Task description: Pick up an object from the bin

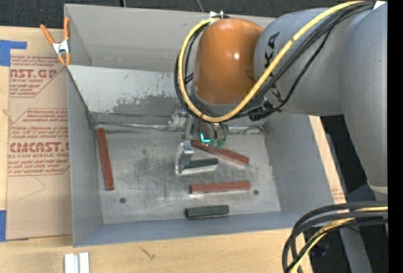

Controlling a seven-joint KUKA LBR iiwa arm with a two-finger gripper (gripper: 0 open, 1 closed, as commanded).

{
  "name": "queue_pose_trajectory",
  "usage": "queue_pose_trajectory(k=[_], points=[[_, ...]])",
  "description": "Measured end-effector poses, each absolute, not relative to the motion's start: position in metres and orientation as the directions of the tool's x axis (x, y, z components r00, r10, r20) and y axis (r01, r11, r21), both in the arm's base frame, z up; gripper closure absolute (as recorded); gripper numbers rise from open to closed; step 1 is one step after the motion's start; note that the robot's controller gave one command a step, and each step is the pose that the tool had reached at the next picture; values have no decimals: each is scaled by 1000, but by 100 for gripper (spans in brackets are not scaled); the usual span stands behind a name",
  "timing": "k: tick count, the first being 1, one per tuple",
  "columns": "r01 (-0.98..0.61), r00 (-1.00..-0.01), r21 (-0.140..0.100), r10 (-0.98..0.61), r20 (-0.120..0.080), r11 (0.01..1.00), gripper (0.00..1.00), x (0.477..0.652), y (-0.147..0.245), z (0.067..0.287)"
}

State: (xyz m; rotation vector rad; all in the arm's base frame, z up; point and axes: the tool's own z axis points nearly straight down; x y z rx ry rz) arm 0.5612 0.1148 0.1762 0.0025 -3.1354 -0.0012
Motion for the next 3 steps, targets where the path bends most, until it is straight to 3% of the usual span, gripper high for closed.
queue_pose_trajectory(k=[1,2,3], points=[[-1,-1000,2,-1,-1,1000,0,563,114,180],[-130,-991,3,-130,-11,992,100,552,62,77],[-130,-991,3,-130,-11,991,100,552,62,77]])
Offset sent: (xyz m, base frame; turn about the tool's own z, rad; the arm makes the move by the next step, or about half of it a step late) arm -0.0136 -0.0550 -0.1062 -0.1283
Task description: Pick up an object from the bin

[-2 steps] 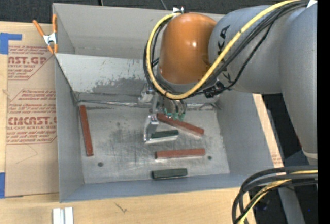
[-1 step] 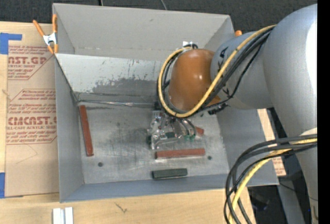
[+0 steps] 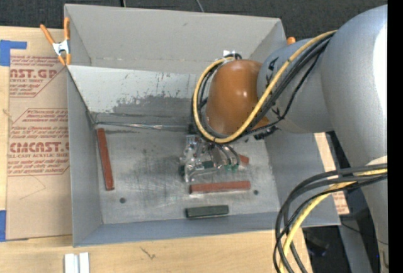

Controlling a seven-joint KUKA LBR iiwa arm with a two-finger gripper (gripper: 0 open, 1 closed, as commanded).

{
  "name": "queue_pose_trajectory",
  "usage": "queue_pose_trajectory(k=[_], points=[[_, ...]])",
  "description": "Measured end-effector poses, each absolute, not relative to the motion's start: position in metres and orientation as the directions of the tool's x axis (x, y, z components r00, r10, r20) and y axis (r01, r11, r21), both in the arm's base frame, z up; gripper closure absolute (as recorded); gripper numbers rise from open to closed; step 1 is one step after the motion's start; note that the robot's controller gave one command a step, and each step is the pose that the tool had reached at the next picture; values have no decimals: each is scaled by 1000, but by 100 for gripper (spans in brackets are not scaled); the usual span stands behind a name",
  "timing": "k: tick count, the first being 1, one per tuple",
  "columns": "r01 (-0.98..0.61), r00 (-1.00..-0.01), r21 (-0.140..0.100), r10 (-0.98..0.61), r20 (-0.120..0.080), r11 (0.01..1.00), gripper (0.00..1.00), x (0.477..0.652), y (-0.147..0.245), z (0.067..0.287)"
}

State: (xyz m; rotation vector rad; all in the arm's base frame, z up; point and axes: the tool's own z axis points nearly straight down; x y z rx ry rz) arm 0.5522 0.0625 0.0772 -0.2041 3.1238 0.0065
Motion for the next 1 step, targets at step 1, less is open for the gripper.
queue_pose_trajectory(k=[1], points=[[-73,-997,0,-73,1,997,100,543,52,281]])
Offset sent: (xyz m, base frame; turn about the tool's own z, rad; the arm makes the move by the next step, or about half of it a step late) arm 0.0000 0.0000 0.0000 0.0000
